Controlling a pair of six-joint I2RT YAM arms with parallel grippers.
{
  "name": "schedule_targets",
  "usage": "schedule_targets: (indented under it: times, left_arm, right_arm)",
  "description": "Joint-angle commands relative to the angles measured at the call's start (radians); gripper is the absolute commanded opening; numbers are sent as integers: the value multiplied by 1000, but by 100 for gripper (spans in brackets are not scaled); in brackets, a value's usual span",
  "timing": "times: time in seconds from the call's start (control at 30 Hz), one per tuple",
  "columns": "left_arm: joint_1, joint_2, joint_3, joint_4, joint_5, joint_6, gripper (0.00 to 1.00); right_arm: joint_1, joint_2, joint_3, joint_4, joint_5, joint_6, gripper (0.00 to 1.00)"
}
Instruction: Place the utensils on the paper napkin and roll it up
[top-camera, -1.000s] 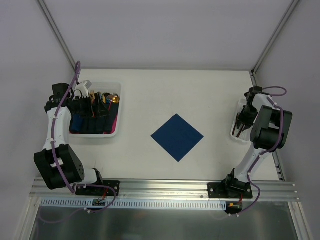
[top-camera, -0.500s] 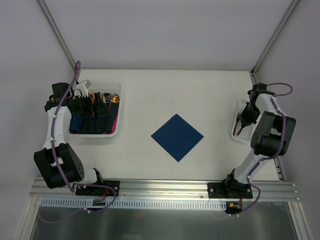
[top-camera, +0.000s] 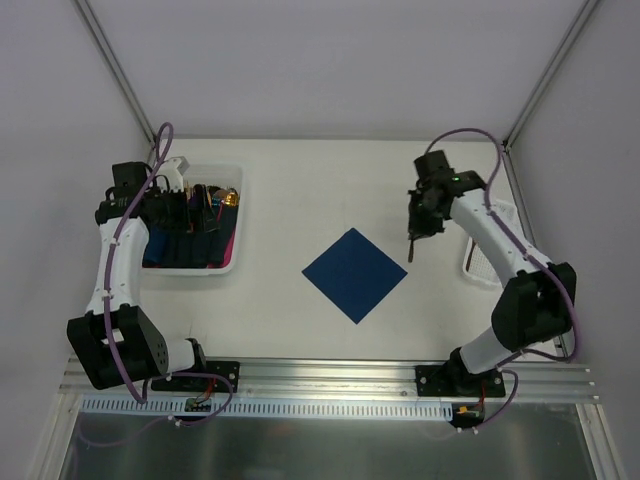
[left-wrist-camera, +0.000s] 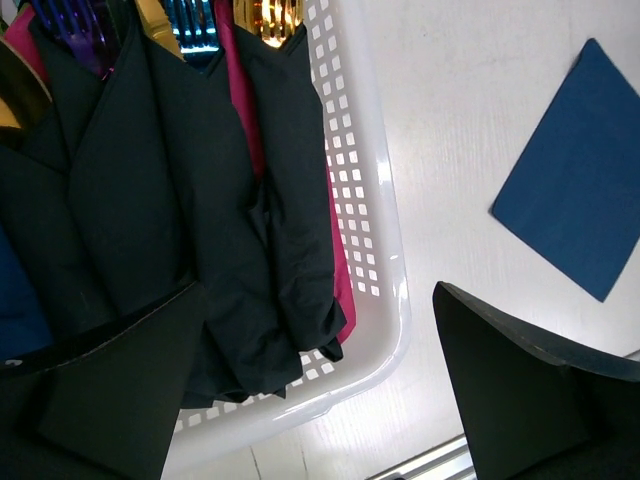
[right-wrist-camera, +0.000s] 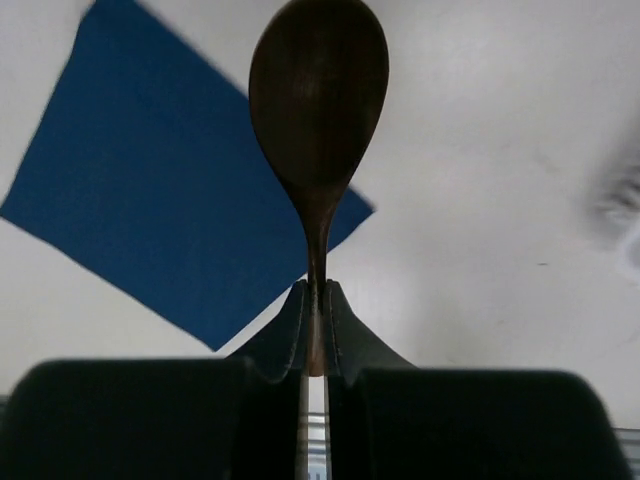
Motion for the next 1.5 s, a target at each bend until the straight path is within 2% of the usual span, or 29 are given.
schedule_targets:
  times: [0.0, 0.17, 0.3, 0.57, 1.1, 1.33, 1.47]
  left_arm:
    - [-62, -37, 14, 5, -156, -37, 99]
    - [-79, -54, 3, 5, -160, -69, 99]
    - [-80, -60, 0, 5, -161, -77, 99]
    - [-79, -50, -11, 6, -158, -75, 99]
    - [-79, -24, -5, 6, -163, -69, 99]
    - [-80, -24, 0, 8, -166, -66, 99]
    - [-79, -25, 9, 5, -166, -66, 99]
  right_arm:
    - [183, 91, -54, 0, -15, 153, 0]
    - [375, 242, -28, 91, 14, 255, 0]
    - [410, 347, 38, 94, 37, 278, 0]
    - [420, 456, 122, 101, 22, 287, 0]
    - [401, 536, 162, 103, 16, 305, 1]
    - [403, 531, 158, 103, 9, 307, 28]
    - [403, 481, 164, 91, 8, 309, 29]
